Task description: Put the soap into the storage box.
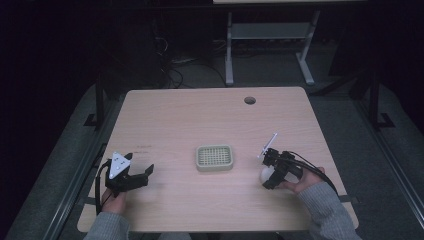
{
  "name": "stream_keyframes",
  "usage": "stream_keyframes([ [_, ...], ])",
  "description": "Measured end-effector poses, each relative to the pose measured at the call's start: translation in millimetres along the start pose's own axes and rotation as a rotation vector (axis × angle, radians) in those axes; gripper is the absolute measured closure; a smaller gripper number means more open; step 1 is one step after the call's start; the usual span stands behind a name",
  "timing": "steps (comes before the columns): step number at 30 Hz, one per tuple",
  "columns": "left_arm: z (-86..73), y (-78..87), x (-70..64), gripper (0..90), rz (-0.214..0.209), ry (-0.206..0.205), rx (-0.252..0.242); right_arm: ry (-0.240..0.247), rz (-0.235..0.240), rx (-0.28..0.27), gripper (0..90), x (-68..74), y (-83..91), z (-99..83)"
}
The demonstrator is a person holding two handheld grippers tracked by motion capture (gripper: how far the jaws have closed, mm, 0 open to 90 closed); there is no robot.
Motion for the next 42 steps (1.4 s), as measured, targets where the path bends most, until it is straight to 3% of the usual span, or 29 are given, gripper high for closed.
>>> stream_keyframes([
  [6, 0.2, 0.3, 0.4, 12.8, 0.002, 0.004, -0.002, 0.002, -0.007, 0.019, 15.3, 0.0, -4.7, -0.6],
  [12, 0.3, 0.5, 0.3, 12.8, 0.003, 0.003, -0.003, 0.012, 0.009, 0.021, 23.3, 0.6, -6.0, -0.9],
  [19, 0.4, 0.5, 0.6, 12.8, 0.004, 0.004, -0.002, 0.042, -0.018, 0.043, 23.8, 4.8, -4.6, 0.7],
  [42, 0.3, -0.3, 2.1, 12.8, 0.009, 0.007, -0.001, 0.087, 0.03, -0.017, 23.8, 6.8, 18.6, 35.6],
])
Point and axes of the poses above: each handheld gripper's, and its own axes: y roughly backward along the jaws, z roughly out of its top, x roughly to its left, the point moved 2 cm from there along -y, roughly forward along the jaws, and after that the axes turned 3 degrees about -x, right-handed, at the moved point
